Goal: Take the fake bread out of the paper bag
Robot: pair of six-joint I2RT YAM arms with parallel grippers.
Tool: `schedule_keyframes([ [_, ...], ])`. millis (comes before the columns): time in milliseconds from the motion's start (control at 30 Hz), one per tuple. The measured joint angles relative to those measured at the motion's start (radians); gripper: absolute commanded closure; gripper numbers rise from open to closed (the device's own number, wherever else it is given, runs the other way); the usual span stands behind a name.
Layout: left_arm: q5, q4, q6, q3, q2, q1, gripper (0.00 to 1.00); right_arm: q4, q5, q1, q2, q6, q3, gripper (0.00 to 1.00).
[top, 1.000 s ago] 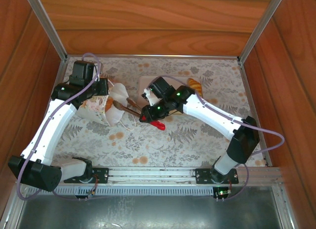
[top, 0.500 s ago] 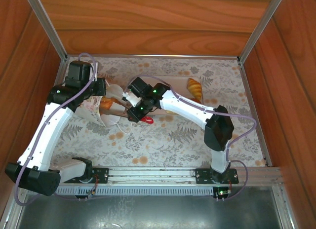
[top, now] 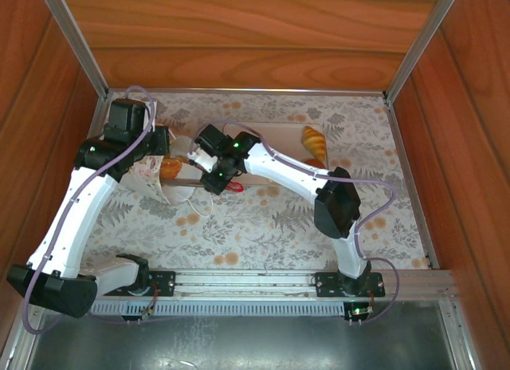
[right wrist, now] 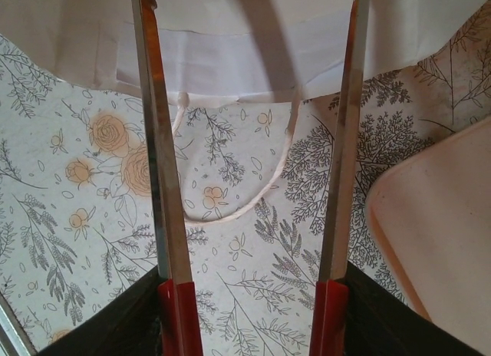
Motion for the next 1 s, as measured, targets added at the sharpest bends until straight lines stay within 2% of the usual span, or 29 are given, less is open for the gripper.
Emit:
schedule_keyframes([
  [267, 0.001, -0.006, 0.003, 0.004, 0.000, 0.000, 1.00, -0.047, 0.061, 0.031, 0.100, -0.037, 0.114, 0.39],
  [400, 0.000, -0.008, 0.003, 0.008, 0.000, 0.000, 1.00, -0.064, 0.052, 0.038, 0.132, -0.064, 0.133, 0.50],
  [633, -0.010, -0.016, 0.003, 0.009, 0.000, 0.000, 1.00, -0.080, 0.034, 0.038, 0.134, -0.059, 0.132, 0.59],
  [833, -0.018, -0.018, 0.003, 0.009, 0.000, 0.000, 1.00, -0.065, 0.023, 0.038, 0.060, -0.032, 0.066, 0.64],
  [1000, -0.026, -0.021, 0.003, 0.009, 0.000, 0.000, 1.00, -0.056, -0.004, 0.038, -0.048, 0.011, -0.015, 0.64],
])
